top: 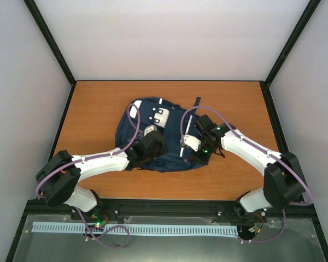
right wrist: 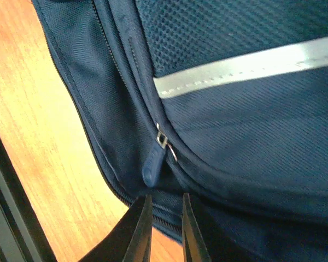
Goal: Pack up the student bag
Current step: Zip the student bag at the center of the board.
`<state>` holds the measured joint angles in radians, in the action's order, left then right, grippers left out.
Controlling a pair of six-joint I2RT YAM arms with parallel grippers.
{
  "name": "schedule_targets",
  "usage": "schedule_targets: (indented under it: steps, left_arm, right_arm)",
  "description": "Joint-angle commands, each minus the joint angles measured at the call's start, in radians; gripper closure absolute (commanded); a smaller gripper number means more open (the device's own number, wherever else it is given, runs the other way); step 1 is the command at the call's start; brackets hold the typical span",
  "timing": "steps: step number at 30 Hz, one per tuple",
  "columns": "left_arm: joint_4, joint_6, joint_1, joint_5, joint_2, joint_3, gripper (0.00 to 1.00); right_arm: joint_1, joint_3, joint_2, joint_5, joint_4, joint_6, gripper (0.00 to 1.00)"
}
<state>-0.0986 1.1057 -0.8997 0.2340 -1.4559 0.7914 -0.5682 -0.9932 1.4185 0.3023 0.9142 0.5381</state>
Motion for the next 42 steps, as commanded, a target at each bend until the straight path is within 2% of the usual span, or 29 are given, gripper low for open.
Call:
schedule_targets:
  steps: [1, 4, 9, 14, 16, 18, 25, 31, 42]
  left_arm:
    - [-0.031, -0.008, 0.002, 0.051, 0.002, 0.015, 0.99]
    - [-0.035, -0.009, 0.001, 0.054, 0.006, 0.014, 0.99]
    - [-0.035, -0.010, 0.001, 0.054, 0.006, 0.018, 0.99]
    - [-0.033, -0.009, 0.001, 0.051, 0.006, 0.016, 0.99]
    - [-0.033, -0.007, 0.001, 0.050, 0.007, 0.015, 0.99]
    - [-0.035, -0.007, 0.001, 0.053, 0.007, 0.013, 0.99]
    - [-0.032, -0.006, 0.001, 0.054, 0.004, 0.010, 0.99]
    - [-0.032, -0.012, 0.001, 0.055, -0.001, 0.013, 0.99]
    - [-0.055, -0.028, 0.001, 0.078, 0.024, 0.008, 0.99]
  right_arm:
    - [-0.025, -0.030, 0.087, 0.091, -0.002, -0.003, 0.81]
    - [-0.040, -0.032, 0.127, 0.088, 0.005, -0.001, 0.79]
    - [-0.059, -0.018, 0.156, 0.068, -0.010, -0.005, 0.67]
    - [-0.072, -0.015, 0.193, 0.067, -0.056, -0.021, 0.66]
    - [-0.078, -0.017, 0.208, 0.069, -0.080, -0.025, 0.69]
    - [-0.085, -0.026, 0.221, 0.055, -0.095, -0.033, 0.80]
    - [-0.087, -0.033, 0.217, -0.014, -0.124, -0.063, 0.97]
    - [-0.087, -0.028, 0.124, -0.071, -0.067, -0.046, 0.97]
    - [-0.053, 0.031, -0.021, -0.370, 0.037, 0.037, 0.97]
